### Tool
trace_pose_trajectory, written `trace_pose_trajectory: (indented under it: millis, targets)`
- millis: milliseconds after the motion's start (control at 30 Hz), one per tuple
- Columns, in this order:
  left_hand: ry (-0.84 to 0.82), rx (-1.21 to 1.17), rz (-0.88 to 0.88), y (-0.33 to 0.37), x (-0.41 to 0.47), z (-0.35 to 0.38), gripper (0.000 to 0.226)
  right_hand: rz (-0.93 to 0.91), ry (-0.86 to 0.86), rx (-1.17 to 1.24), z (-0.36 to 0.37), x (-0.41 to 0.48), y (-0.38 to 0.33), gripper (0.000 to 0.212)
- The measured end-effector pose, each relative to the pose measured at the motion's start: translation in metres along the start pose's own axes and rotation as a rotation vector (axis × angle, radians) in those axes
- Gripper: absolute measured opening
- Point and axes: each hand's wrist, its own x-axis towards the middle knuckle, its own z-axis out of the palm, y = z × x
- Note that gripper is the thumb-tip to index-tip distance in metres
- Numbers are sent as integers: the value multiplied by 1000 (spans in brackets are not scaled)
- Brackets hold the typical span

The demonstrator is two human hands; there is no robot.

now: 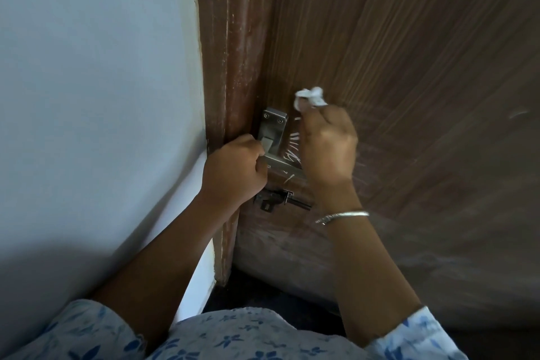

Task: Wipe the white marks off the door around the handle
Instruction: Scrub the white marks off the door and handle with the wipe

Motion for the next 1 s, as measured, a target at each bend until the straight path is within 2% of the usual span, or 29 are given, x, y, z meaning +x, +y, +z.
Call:
trace_pose_trajectory:
  millis: [100, 167, 333, 433, 633, 733, 867, 1000]
  targets:
    - [3, 30, -16, 1, 0, -2, 10, -4, -27, -13, 0, 6, -5, 15]
    - [-1, 47, -21, 2, 0, -2, 11, 37, 52, -27, -11, 3, 6, 12]
    - [-14, 118, -41, 7, 6, 1, 8, 281, 236, -108, -55, -19, 59, 21]
    - [-11, 163, -63, 13, 10, 3, 5, 288, 224, -96, -56, -21, 62, 21]
    - [-31, 170, -47, 16, 8, 0, 7, 151, 29, -14, -28, -8, 24, 16]
    - [-25, 160, -37, 14, 4, -2, 10, 171, 76, -25, -34, -12, 38, 11]
    - [-40, 153, -34, 14, 5, -2, 14, 348, 201, 11, -52, -34, 70, 10]
    - [-71, 166, -35, 18, 5, 0, 13, 410, 186, 60, -50, -35, 64, 8]
